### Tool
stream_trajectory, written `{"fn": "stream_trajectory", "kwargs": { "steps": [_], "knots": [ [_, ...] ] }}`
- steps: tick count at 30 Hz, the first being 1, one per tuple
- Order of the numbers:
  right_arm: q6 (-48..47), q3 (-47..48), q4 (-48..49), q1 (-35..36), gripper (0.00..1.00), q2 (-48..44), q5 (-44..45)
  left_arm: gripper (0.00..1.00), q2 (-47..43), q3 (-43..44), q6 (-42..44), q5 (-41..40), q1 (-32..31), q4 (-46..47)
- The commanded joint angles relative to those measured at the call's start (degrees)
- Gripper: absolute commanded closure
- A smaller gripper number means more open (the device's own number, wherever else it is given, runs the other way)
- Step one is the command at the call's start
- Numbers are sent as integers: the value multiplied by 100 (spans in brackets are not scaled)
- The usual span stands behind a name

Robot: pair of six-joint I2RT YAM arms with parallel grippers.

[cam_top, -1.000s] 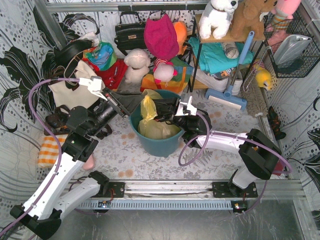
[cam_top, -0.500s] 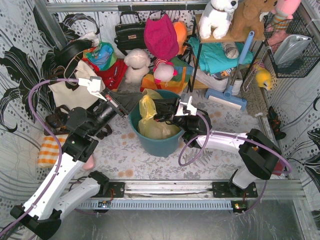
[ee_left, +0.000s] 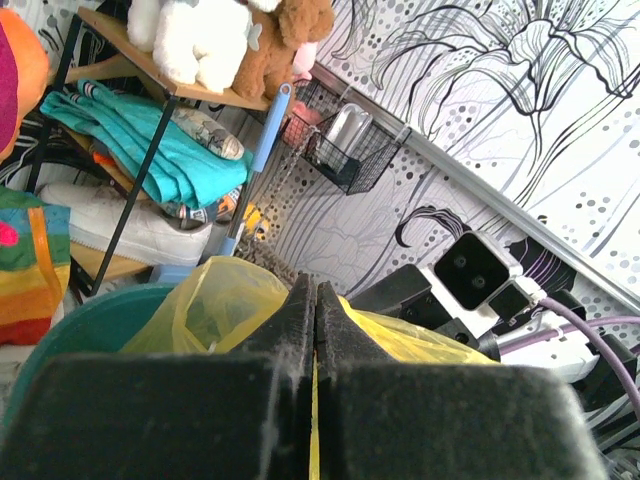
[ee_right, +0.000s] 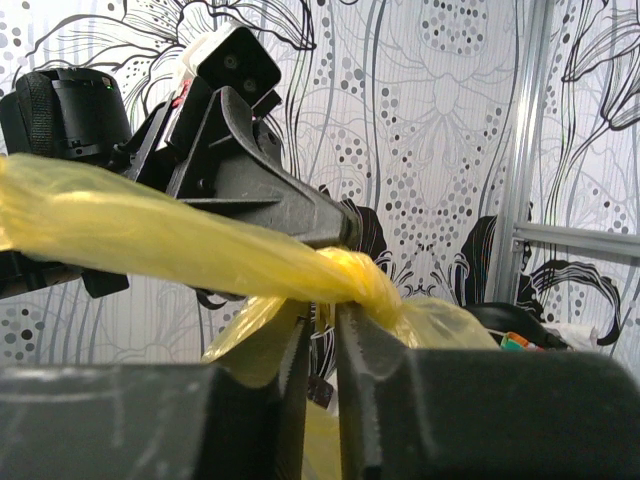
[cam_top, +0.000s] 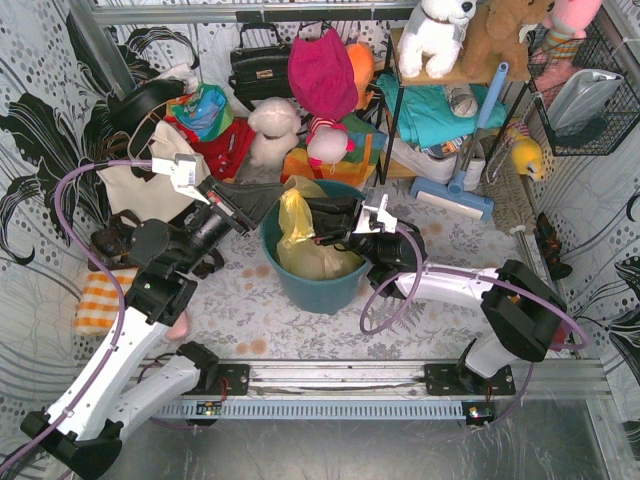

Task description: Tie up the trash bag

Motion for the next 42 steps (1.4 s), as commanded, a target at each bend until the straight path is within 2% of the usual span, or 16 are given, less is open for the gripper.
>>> {"fn": "stream_trajectory", "kwargs": {
  "steps": [1,4,10,15,22,28,37,42],
  "knots": [
    [-36,-390,-9,60,74,-186,171,100,38,130,15,102,-27,584],
    [-64,-522,-127,58,66,-386,182,100,91,157,23,142,-34,658],
    [-306,-775,-561,53,56,-962,168,100,163,168,22,261,-34,797],
    [-725,-716,-1255,54,51,-1491,-63,100,218,147,13,300,-32,836],
    [-1278,-466,-2491,58,48,-1986,-69,100,205,128,42,247,-34,836],
    [-1618,-173,-2986,58,39,-2118,-343,100,202,189,35,354,-34,881],
    [-1960,622,-3401,52,35,-1685,-924,100,202,260,6,451,-34,927],
    [-2018,869,-3941,60,39,-1631,-1432,100,248,290,16,443,-33,975]
  ]
}}
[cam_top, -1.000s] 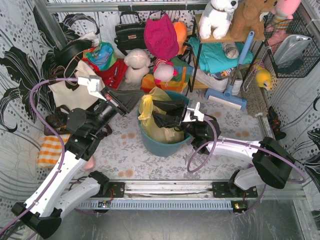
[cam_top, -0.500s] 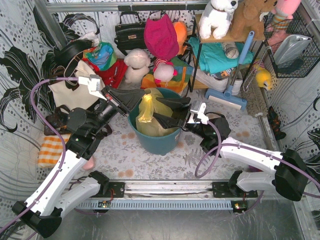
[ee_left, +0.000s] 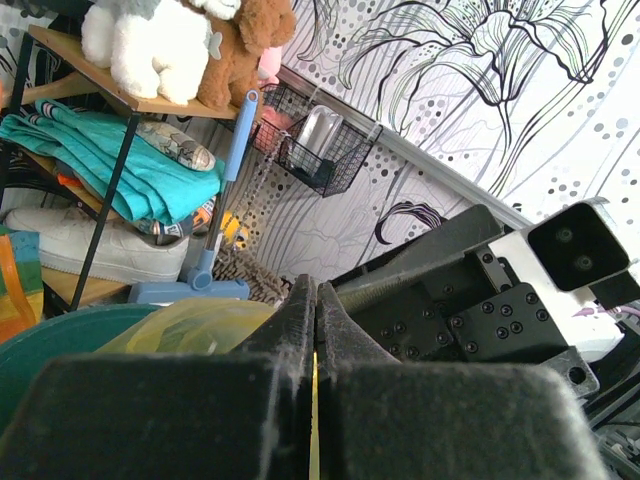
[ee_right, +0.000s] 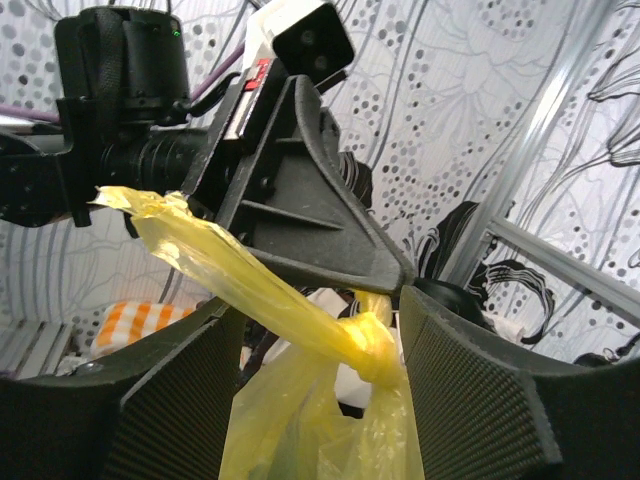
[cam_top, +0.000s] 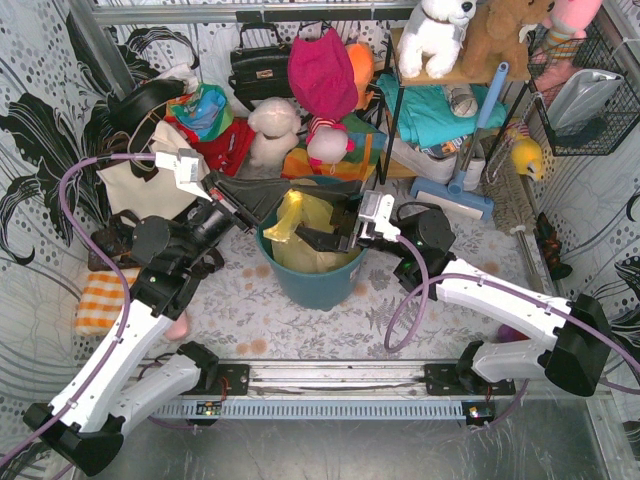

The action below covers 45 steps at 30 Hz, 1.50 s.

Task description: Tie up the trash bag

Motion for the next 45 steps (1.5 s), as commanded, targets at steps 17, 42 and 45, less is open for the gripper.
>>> {"fn": "stream_trajectory", "kwargs": {
  "steps": [17,42,45],
  "knots": [
    [-59,-136,-1508,42,59,-1029,-209,100,163,516,192,143,-29,411],
    [850,970,-1355,41,69,101,1227,100,206,458,77,272,-29,489],
    [851,962,-1262,42,84,125,1240,100,186,419,85,320,-34,515]
  ]
}}
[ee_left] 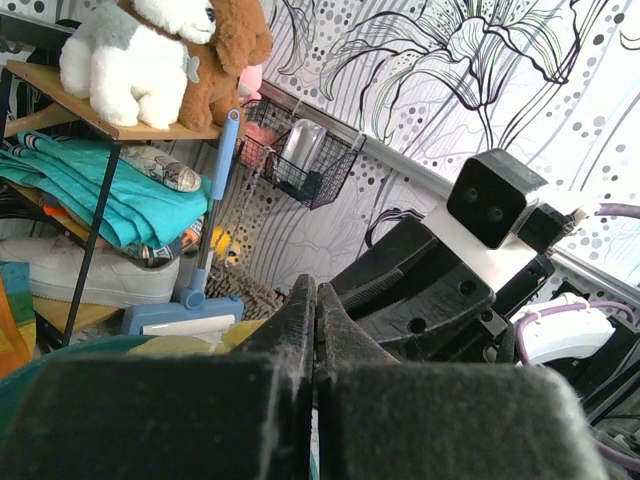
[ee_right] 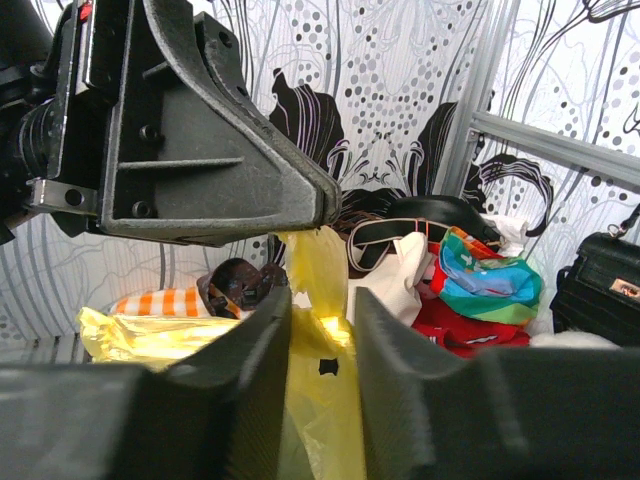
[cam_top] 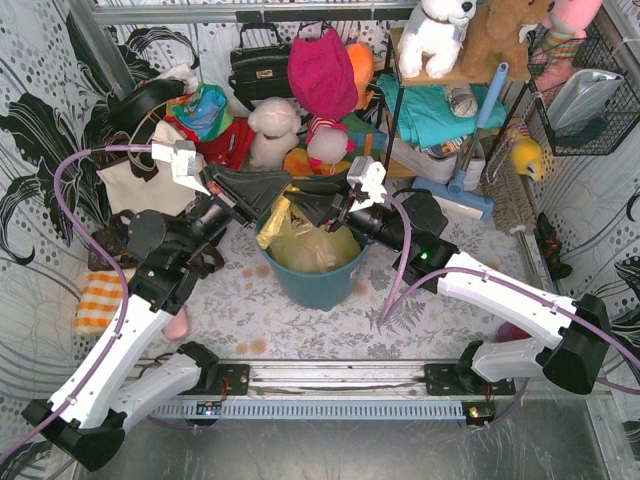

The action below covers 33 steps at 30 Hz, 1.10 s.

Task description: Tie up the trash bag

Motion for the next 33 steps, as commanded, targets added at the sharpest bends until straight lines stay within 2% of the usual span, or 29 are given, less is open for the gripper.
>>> {"fn": "stream_trajectory", "kwargs": {
  "steps": [1,3,4,6,7,8,10,13,20,27,33],
  "knots": [
    [76,230,336,27,89,24,117,100,-34,34,4,159,-33,432],
    [77,206,375,22,98,17,118,97,-59,34,6,139,-34,416],
    [80,204,390,20,100,16,122,86,-76,36,17,84,-34,381],
    [67,204,397,20,100,16,121,51,-151,35,62,-77,-34,315],
    [67,196,401,27,100,20,129,38,-194,38,102,-208,-34,242],
    [68,195,419,26,100,16,131,30,-257,36,149,-353,-34,150],
    [74,186,445,21,100,16,139,23,-382,55,245,-674,-34,-88],
    [94,179,476,20,100,24,141,19,-521,-21,320,-820,-33,-242],
    [103,193,518,22,100,42,131,19,-494,-296,210,-507,-34,-341],
    [125,199,547,20,100,57,113,16,-447,-592,77,125,-31,246],
    [171,186,576,24,100,60,52,16,-203,-753,-15,34,-34,936]
  ]
}}
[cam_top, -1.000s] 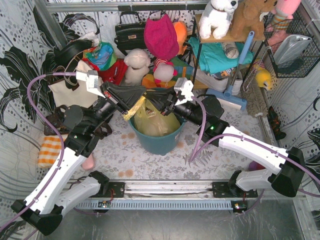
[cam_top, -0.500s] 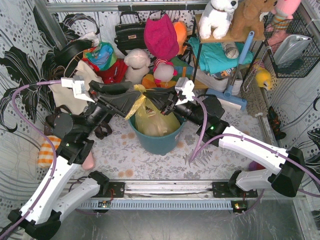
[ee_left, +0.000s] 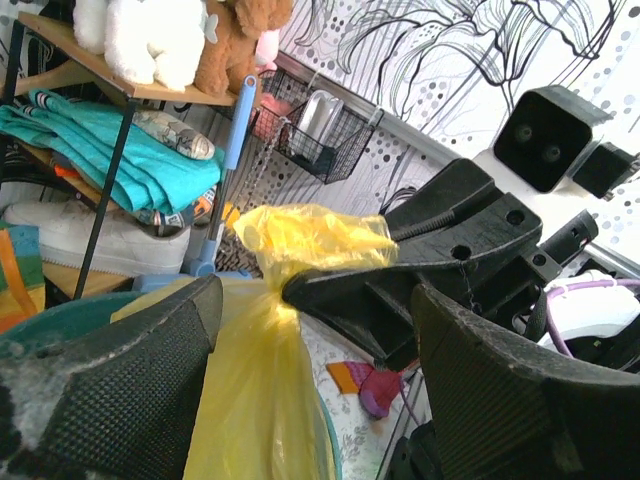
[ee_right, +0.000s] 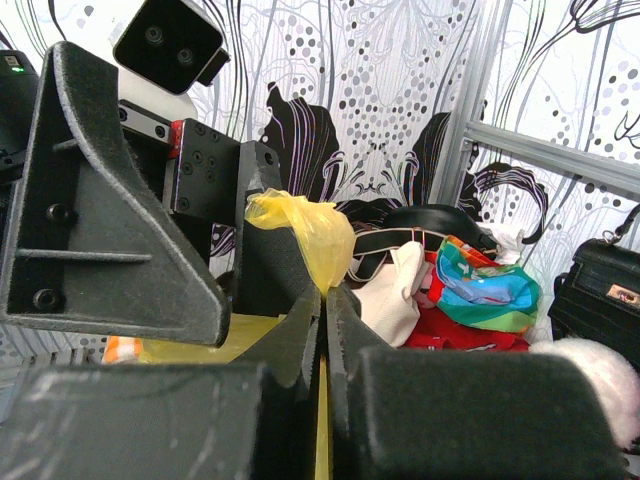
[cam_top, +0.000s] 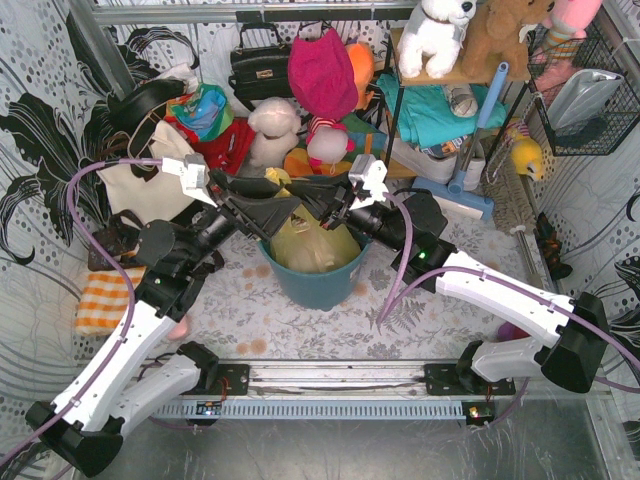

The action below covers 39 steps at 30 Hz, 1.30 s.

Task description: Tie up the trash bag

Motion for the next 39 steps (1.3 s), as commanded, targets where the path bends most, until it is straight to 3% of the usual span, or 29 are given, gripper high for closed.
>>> {"fn": "stream_trajectory", "kwargs": {
  "steps": [1,12,20,28,34,39],
  "knots": [
    [119,179,368,20,100,-6,-32,16,156,-44,-81,55,-34,986],
    [146,110,404,25,100,-50,-121,34,459,34,-97,-99,-34,1590],
    [165,92,402,24,100,-41,-156,52,598,177,113,-200,-34,1639],
    [186,74,388,20,100,-32,-192,62,795,268,146,-104,-33,1847],
    [204,57,384,20,100,-37,-219,61,884,369,198,-97,-34,1914],
    [201,40,390,23,100,-49,-219,73,955,483,199,-67,-29,1871]
  ]
}}
